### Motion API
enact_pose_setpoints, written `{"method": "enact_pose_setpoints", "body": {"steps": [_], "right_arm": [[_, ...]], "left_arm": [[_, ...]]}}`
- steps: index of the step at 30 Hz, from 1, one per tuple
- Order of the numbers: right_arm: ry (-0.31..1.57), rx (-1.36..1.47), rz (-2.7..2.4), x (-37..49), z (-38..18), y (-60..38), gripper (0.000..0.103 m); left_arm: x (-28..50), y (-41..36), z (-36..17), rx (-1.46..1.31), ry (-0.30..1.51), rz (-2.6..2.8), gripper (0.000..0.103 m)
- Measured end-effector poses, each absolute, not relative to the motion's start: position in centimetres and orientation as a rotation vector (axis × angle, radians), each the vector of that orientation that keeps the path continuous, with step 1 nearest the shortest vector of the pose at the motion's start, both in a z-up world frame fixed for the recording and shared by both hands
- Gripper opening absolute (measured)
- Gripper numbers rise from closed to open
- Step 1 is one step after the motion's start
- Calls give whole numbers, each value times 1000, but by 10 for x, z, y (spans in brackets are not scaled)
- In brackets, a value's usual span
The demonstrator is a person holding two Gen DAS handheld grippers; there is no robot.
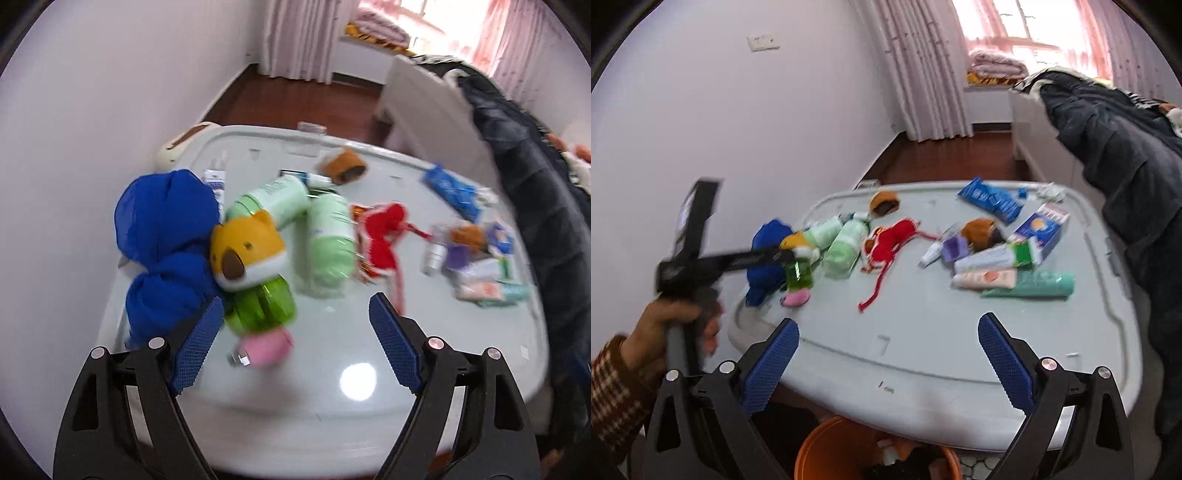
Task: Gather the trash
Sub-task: 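Grasp the green bottle with yellow bear cap with the left tool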
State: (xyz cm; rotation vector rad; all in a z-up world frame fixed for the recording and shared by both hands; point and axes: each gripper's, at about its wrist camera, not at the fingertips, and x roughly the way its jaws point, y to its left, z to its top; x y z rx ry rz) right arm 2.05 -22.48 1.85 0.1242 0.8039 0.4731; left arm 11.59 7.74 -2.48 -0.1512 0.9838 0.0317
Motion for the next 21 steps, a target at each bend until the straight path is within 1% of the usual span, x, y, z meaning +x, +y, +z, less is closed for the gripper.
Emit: {"method": "enact_pose_setpoints", "body": {"steps": [3, 6, 7, 8, 9, 10, 11, 21], "right_arm": [[836, 110, 481, 21, 4, -221, 96], [843, 123, 488, 20, -4, -224, 96], [842, 126, 486, 20, -5, -226, 96], [840, 129, 485, 19, -6, -227, 96], [839, 131, 485, 19, -6, -227, 96], [836, 130, 484, 18, -7, -227, 96], [831, 123, 481, 18, -8, -227, 96], [844, 113, 470, 24, -15, -221, 96]], "left_arm": [[130, 81, -39, -152, 998, 86, 79], [138, 88, -51, -169, 1017, 133, 75], [141, 89, -56, -165, 1018, 148, 70], [143, 89, -59, -160, 1021, 152, 58], [146, 91, -63, -159, 1020, 140, 57], [148, 92, -63, -162, 1008, 140, 53], [148, 92, -62, -162, 1009, 141, 41], [113, 75, -43, -191, 952, -6, 40]]}}
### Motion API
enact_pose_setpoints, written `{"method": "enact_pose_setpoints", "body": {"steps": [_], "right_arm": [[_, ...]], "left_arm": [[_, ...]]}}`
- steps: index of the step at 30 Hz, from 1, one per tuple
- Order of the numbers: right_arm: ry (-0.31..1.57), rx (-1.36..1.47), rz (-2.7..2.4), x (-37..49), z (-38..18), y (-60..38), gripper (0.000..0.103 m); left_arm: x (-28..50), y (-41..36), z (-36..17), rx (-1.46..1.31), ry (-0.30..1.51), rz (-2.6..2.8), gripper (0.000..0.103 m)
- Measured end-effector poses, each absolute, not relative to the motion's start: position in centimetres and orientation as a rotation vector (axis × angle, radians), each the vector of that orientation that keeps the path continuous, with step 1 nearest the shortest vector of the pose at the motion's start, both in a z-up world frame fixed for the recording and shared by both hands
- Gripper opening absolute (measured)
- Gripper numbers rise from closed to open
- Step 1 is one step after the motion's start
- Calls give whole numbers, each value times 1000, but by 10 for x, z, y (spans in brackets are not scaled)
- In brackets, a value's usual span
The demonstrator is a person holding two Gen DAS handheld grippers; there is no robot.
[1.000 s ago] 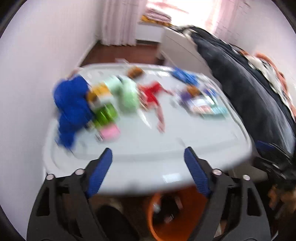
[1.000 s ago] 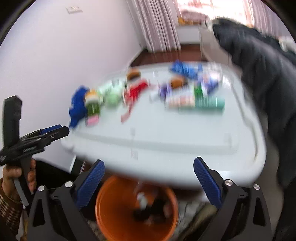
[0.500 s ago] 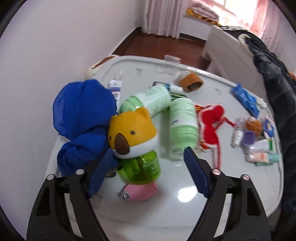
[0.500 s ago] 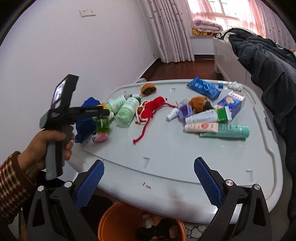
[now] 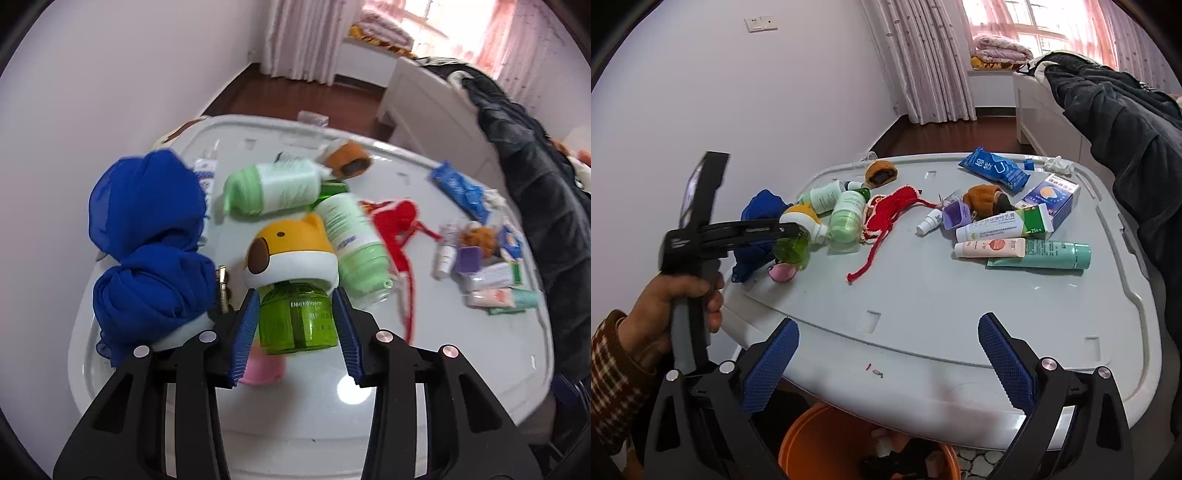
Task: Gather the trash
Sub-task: 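Grasp the green bottle with yellow bear cap with the left tool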
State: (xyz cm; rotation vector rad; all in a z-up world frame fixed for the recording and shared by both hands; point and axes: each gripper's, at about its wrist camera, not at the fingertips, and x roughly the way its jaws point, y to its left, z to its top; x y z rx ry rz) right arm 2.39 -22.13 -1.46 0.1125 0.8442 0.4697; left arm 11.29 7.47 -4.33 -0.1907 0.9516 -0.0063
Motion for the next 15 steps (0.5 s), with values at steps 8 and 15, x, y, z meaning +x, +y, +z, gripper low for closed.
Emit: {"method": "enact_pose_setpoints", "body": {"steps": [8, 15], "right_arm": [[874, 96, 463, 28, -25, -210, 96], [876, 81, 469, 27, -25, -203, 96]], "left_arm": [[102, 68, -40, -122, 937, -70, 17], [102, 72, -47, -146, 1001, -103, 50]]}}
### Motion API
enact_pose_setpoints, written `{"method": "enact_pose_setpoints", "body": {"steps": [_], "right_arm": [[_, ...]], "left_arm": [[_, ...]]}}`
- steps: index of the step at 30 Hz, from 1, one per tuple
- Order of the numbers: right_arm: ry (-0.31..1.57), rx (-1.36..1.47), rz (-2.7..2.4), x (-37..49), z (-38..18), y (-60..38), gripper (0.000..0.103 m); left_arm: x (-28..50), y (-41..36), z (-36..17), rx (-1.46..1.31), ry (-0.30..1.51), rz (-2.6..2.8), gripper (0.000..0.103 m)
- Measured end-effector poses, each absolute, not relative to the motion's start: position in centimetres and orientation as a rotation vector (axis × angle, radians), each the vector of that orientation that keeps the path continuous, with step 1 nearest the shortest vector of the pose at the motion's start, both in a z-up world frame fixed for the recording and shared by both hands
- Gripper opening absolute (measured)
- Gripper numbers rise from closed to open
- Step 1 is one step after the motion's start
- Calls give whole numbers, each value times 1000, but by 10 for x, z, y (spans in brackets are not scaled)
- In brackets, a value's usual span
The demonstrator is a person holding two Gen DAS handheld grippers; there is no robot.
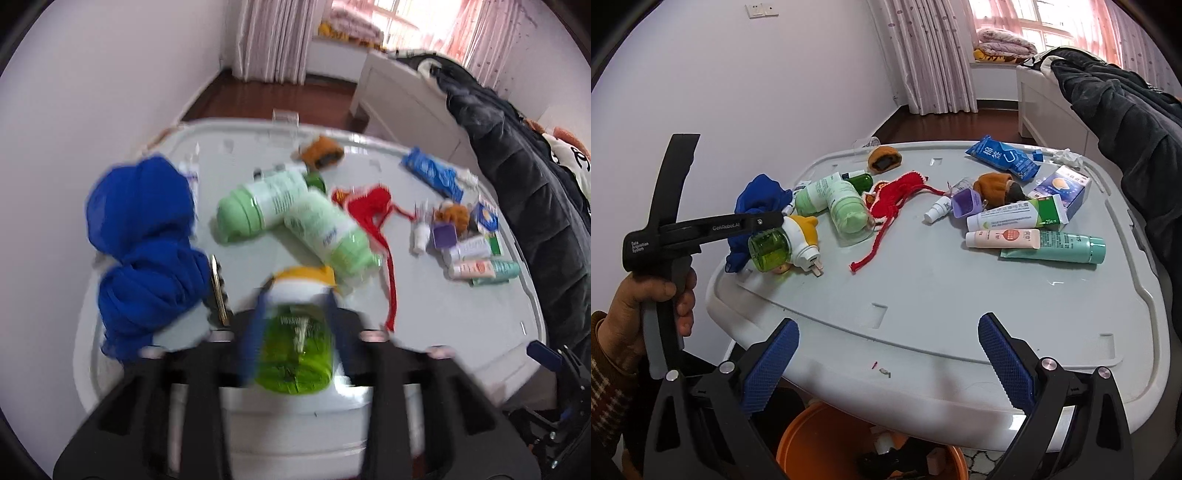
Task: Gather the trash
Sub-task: 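Grasp the green bottle with yellow bear cap with the left tool, then grasp the pale green roll-on bottle with the right tool while the left tool holds the bear-cap bottle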
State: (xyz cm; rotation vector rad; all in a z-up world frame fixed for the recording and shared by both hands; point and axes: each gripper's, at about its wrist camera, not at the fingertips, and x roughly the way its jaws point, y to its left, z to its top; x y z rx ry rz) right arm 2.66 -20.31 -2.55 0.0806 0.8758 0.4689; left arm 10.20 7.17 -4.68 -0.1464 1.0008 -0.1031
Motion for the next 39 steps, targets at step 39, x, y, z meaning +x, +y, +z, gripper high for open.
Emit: {"method": "enact_pose_setpoints", "body": {"steps": [39], "right_arm": [[889, -369, 576, 197, -57, -44, 74]], "left_arm": [[38, 98, -32, -177, 915, -184, 46]]}}
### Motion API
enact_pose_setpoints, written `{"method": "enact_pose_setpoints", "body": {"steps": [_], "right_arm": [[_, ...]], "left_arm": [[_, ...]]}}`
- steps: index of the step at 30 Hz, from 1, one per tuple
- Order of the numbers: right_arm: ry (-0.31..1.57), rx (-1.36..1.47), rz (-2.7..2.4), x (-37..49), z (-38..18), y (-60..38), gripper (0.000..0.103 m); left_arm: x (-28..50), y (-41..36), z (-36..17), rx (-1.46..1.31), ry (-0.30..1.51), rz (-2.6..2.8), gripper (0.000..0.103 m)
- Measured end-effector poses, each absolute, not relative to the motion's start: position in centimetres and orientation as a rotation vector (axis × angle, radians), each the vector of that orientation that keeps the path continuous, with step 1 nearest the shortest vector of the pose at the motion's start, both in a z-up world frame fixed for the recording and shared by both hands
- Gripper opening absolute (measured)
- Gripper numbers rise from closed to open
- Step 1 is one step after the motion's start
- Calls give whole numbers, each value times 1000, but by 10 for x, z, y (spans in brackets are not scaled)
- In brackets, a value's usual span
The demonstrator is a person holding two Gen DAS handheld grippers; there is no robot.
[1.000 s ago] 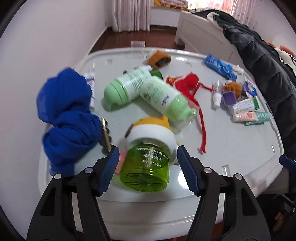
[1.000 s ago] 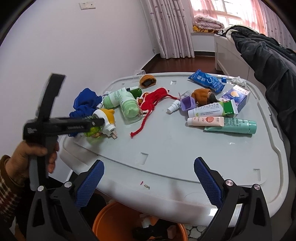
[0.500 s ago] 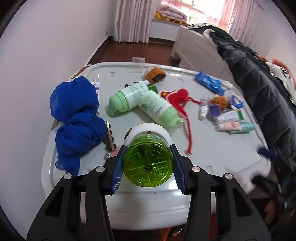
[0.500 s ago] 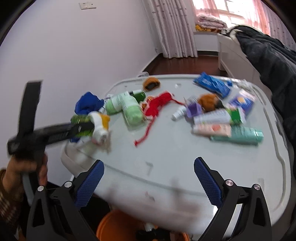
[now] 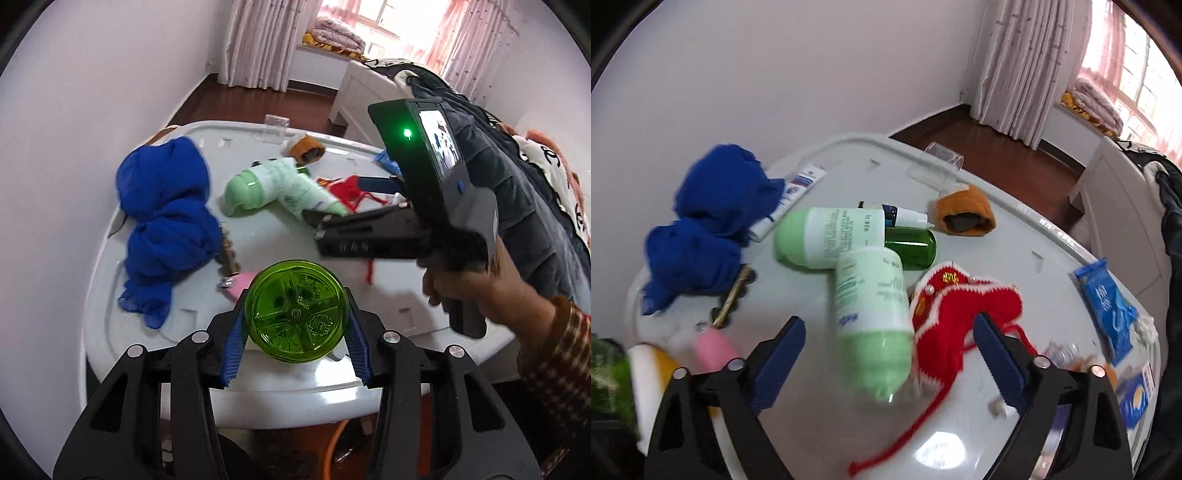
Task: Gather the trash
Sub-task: 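Grasp the pale green roll-on bottle with the right tool while the left tool holds the bear-cap bottle, then lower both bottles into the orange bucket while both tools open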
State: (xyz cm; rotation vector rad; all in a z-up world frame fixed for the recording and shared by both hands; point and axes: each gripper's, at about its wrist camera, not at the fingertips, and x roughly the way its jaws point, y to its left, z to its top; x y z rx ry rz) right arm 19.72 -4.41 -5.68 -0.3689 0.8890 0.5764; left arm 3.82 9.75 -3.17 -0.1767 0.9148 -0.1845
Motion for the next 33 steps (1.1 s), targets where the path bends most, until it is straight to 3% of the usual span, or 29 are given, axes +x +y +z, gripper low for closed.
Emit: {"method": "enact_pose_setpoints", "body": {"steps": [1, 2, 6, 10, 19, 25, 33], "right_arm": [[912, -367, 577, 202, -60, -43, 65], [931, -365, 586, 205, -64, -42, 62], [939, -422, 592, 206, -75, -32, 61], [959, -435, 560, 206, -81, -26, 48], [966, -298, 542, 186, -44, -62, 48], [972, -204, 580, 115, -13, -117, 48], [1150, -184, 578, -22, -58, -184, 48]], "left_arm": [[37, 101, -34, -172, 919, -178, 46], [36, 106, -35, -184, 921, -175, 46], [30, 119, -34, -210, 913, -169, 46], [28, 122, -32, -220, 909, -179, 46], [29, 118, -29, -213, 911, -206, 46], [17, 101, -21, -182, 912, -289, 46], [-38, 48, -36, -149, 999, -443, 46]]}}
